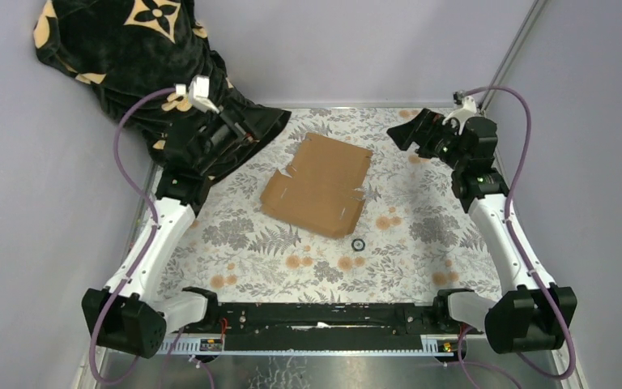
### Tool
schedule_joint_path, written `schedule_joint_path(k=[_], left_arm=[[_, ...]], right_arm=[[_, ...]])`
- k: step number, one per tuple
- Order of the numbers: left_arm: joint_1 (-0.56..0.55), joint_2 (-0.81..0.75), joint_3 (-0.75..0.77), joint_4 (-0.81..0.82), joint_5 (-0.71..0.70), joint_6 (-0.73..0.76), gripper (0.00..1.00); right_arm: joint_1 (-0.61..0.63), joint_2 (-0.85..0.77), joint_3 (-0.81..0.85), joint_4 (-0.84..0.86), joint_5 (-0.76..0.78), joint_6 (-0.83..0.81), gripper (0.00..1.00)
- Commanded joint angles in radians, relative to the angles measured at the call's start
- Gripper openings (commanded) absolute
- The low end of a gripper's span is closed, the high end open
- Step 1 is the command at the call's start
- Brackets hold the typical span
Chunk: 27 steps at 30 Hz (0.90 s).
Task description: Fold the paper box
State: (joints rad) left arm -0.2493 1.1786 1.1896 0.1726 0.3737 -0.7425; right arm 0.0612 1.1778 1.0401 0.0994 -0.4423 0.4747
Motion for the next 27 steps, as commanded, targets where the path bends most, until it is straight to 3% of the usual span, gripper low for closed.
schedule_joint_path(k=[1, 2, 6, 11, 12, 13, 15, 18, 19, 22, 27], left_arm=[[0.120, -0.045, -0.246, 0.390, 0.267, -0.356, 0.99], [0.126, -0.049, -0.260, 0.394, 0.282, -0.363, 0.99], [0.077, -0.104, -0.206, 0.075, 0.145, -0.142, 0.99], [0.050, -0.185, -0.372, 0.178, 0.116, -0.120, 0.98], [0.054, -0.201, -0.387, 0.122, 0.080, -0.149, 0.98], [0.067, -0.210, -0.388, 0.044, 0.048, -0.176, 0.98], [0.080, -0.207, -0.401, 0.037, 0.099, -0.165, 0.99], [0.064, -0.184, -0.399, 0.006, 0.118, -0.091, 0.99], [0.051, -0.174, -0.390, -0.035, 0.096, -0.063, 0.99], [0.031, -0.123, -0.372, -0.113, 0.093, -0.008, 0.99], [0.003, -0.087, -0.504, 0.075, 0.086, -0.047, 0.99]], right_arm=[[0.024, -0.075, -0.040, -0.159, -0.007, 0.039, 1.00], [0.024, -0.099, -0.073, -0.156, -0.015, 0.041, 1.00], [0.023, -0.129, -0.159, -0.129, -0.132, 0.084, 1.00], [0.023, -0.176, -0.343, 0.137, -0.225, 0.176, 1.00], [0.019, -0.185, -0.377, 0.178, -0.228, 0.202, 1.00], [0.019, -0.186, -0.393, 0.161, -0.211, 0.226, 1.00], [0.018, -0.164, -0.381, 0.074, -0.173, 0.224, 1.00], [0.019, -0.112, -0.400, 0.076, -0.191, 0.205, 0.94], [0.021, -0.106, -0.414, 0.072, -0.178, 0.200, 0.99], [0.028, -0.087, -0.437, 0.027, -0.138, 0.179, 1.00], [0.067, -0.060, -0.438, -0.066, 0.005, 0.135, 1.00]])
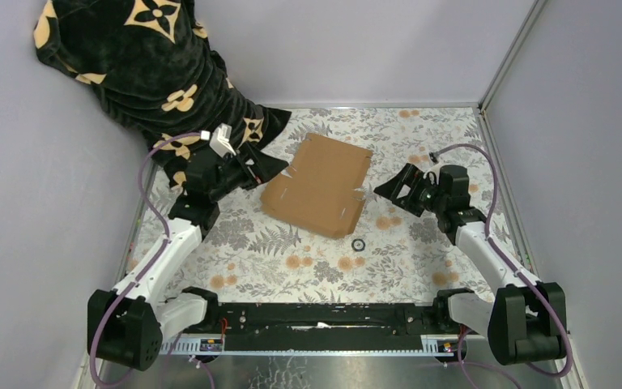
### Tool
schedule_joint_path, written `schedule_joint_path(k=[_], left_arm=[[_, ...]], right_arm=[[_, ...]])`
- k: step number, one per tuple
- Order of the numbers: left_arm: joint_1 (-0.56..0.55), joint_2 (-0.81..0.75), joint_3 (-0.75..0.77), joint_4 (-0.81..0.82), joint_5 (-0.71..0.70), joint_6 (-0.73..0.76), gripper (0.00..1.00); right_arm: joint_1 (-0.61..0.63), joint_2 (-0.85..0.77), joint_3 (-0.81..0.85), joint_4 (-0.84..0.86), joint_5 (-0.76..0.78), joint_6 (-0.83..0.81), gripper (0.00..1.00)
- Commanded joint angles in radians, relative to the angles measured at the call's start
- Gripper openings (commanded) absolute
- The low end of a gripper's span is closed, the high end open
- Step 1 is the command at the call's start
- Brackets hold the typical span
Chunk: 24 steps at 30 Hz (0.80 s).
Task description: Fold the paper box
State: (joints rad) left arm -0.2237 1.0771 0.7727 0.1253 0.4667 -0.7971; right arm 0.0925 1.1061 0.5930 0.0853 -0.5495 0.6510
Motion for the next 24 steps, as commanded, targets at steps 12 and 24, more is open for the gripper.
schedule_joint_path(k=[12, 24], left_arm=[[-0.036, 0.073, -0.061, -0.100, -0.375, 0.194, 0.99], [-0.035, 0.143, 0.011, -0.292, -0.600, 0.175, 0.99]], right_arm=[[0.266, 0.283, 0.161, -0.161, 0.348, -0.128, 0.69], [0.354, 0.435, 0.253, -0.112, 0.402, -0.054, 0.56]])
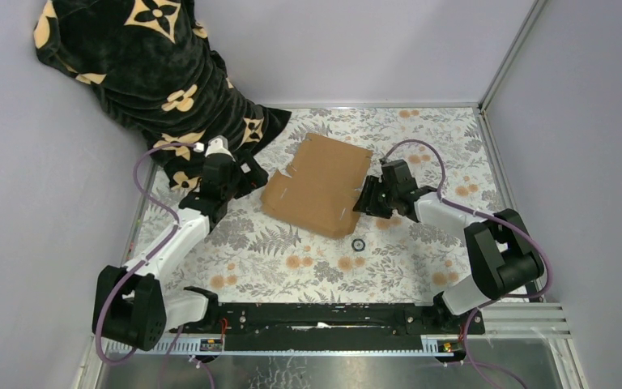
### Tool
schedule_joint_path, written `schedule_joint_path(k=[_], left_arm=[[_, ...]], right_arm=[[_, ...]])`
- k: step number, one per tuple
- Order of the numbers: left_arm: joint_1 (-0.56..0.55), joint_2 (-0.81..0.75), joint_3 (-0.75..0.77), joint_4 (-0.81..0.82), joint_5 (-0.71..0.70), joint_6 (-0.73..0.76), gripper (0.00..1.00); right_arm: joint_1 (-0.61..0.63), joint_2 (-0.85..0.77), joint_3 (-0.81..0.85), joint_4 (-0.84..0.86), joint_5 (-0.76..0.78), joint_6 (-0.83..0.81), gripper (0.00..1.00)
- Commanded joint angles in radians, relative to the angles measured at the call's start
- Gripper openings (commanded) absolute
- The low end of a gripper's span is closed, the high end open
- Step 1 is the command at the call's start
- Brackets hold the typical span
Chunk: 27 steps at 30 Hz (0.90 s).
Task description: Fold the paper box
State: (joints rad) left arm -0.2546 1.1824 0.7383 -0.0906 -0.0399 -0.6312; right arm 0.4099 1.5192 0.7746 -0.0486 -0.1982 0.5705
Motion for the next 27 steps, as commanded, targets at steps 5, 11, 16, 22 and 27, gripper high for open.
schedule_joint_path(k=[5, 11, 16, 22, 27], left_arm=[[-0.004, -0.008, -0.031, 0.017, -0.056, 0.002, 0.98], [-0.005, -0.055, -0.053, 0.047, -0.069, 0.027, 0.99], [-0.009, -0.040, -0.059, 0.063, -0.085, 0.062, 0.99], [-0.009, -0.040, -0.073, 0.078, -0.096, 0.055, 0.99], [-0.008, -0.048, -0.084, 0.079, -0.053, 0.020, 0.99]], right_arm=[[0.076, 0.063, 0.117, -0.010, 0.078, 0.047, 0.55], [0.096, 0.077, 0.138, -0.041, 0.103, 0.048, 0.54], [0.099, 0.092, 0.151, -0.066, 0.113, 0.051, 0.54], [0.101, 0.105, 0.165, -0.085, 0.124, 0.048, 0.50], [0.103, 0.131, 0.179, -0.084, 0.106, 0.052, 0.40]])
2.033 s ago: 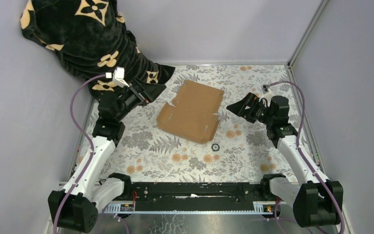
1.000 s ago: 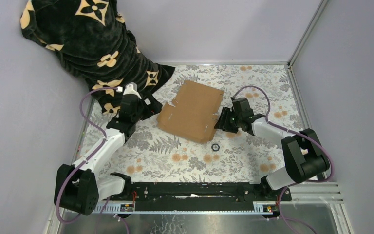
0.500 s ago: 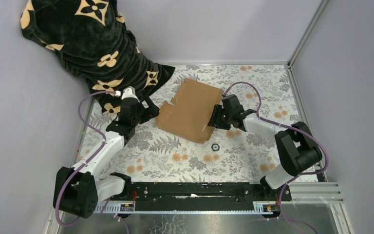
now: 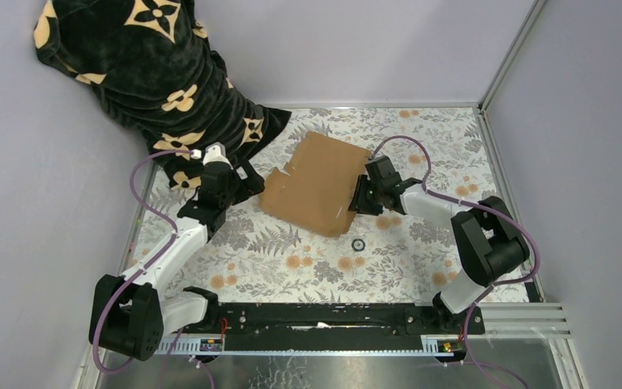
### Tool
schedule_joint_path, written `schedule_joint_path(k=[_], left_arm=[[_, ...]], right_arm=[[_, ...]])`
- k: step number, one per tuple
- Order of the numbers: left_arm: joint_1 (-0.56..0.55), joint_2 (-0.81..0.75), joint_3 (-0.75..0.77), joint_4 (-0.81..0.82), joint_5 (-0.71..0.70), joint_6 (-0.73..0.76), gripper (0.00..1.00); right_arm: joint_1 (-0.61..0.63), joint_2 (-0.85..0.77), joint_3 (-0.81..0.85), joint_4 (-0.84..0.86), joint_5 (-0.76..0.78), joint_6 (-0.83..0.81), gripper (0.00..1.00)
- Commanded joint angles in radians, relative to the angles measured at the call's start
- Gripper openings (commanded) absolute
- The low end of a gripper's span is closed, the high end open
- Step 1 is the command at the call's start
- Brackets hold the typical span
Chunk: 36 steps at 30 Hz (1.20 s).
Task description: Fold the paper box
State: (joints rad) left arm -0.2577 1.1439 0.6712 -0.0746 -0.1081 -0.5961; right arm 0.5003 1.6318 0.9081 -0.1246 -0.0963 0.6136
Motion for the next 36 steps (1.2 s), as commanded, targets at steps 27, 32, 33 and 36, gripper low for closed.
schedule_joint_path(k=[27, 32, 33, 36], left_arm=[[-0.184, 0.083, -0.429, 0.635, 0.176, -0.568, 0.88], [-0.272, 0.204, -0.413, 0.709, 0.112, -0.633, 0.84], [-0.284, 0.230, -0.406, 0.720, 0.113, -0.647, 0.83], [-0.311, 0.305, -0.389, 0.768, 0.096, -0.675, 0.74]], right_arm=[[0.015, -0.187, 0.039, -0.170, 0.113, -0.109, 0.56], [0.015, -0.209, 0.026, -0.171, 0.110, -0.113, 0.56], [0.015, -0.214, 0.023, -0.172, 0.113, -0.114, 0.56], [0.015, -0.228, 0.014, -0.176, 0.122, -0.121, 0.56]])
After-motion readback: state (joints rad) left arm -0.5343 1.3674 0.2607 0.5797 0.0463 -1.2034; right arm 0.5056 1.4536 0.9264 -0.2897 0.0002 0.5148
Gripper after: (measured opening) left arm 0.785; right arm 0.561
